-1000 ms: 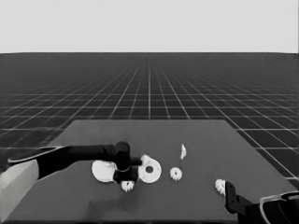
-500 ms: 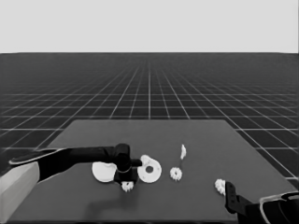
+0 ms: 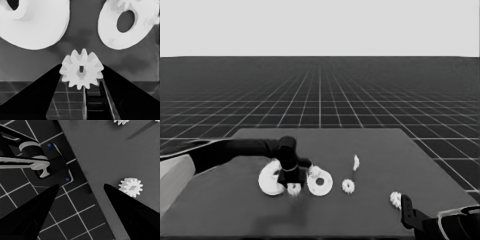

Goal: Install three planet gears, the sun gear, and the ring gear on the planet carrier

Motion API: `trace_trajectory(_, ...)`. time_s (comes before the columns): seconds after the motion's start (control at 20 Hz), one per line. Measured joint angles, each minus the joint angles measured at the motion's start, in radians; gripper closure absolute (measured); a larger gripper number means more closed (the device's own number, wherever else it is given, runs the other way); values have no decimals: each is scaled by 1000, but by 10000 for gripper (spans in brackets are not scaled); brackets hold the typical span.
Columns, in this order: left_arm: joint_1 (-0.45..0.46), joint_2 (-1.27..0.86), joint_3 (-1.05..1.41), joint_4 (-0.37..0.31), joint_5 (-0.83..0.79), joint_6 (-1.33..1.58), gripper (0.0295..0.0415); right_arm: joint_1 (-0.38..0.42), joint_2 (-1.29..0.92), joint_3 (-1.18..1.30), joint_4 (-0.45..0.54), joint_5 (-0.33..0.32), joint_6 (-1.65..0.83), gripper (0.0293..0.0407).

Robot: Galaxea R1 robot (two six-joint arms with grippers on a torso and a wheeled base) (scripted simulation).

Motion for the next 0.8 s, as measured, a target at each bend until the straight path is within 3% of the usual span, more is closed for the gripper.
trace_trajectory(0.3,-30,-1,5,-31,-1,-5,398,0,0,0,0,0,0,315)
trace_trajectory(0.45,-45,205,-211,-46,-4,6,398,0,0,0,0,0,0,315)
trace_trajectory(0.8,-47,256,-281,-49,-7,23,398,0,0,0,0,0,0,315)
